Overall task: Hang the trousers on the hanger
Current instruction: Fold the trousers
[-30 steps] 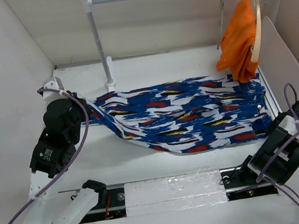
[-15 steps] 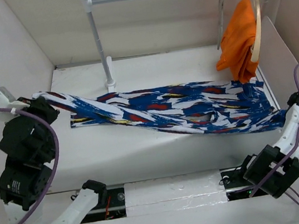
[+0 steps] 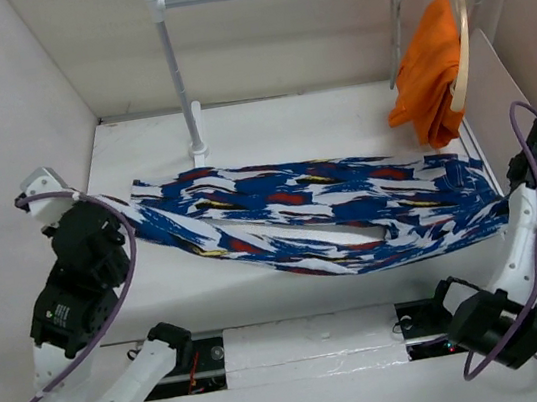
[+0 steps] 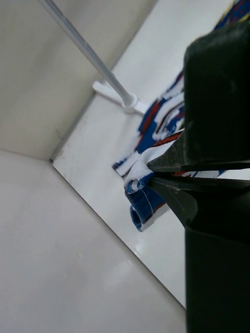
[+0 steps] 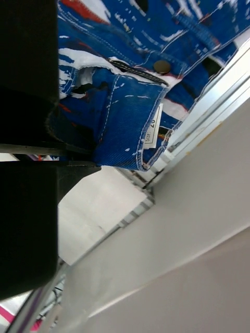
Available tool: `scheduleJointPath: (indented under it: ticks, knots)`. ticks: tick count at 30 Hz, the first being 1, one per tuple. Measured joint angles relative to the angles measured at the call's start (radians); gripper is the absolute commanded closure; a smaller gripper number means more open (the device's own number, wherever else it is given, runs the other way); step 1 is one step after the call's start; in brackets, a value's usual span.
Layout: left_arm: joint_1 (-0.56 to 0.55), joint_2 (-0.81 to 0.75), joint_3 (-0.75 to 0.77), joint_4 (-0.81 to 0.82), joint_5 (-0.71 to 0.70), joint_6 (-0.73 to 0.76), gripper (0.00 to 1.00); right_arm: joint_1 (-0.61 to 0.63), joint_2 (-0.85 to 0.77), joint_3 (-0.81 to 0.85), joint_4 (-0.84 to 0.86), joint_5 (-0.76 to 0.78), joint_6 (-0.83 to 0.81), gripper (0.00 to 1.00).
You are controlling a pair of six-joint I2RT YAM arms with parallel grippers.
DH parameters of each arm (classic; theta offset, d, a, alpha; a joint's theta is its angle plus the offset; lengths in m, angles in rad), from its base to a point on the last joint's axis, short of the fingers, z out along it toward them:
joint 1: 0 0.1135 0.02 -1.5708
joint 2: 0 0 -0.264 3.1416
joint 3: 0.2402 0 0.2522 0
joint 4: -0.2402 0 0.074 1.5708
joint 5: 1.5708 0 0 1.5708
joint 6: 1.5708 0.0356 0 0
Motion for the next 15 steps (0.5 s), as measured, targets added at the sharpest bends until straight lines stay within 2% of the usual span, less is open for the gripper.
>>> scheduleJointPath:
  ticks: [7,11,15]
  knots:
    - [0.0,-0.002,-0.235,0.013,-0.057,-0.043,1.0,0.019,0.241,0.056,0.128,-0.068,-0.041,1.0]
    - [0.011,0.102,-0.291,0.043,-0.076,-0.08,1.0,0.045,0.427,0.135,0.182,-0.133,-0.05,1.0]
    - [0.095,0.252,-0.318,0.098,-0.058,-0.084,1.0,0.082,0.588,0.272,0.205,-0.166,-0.064,1.0]
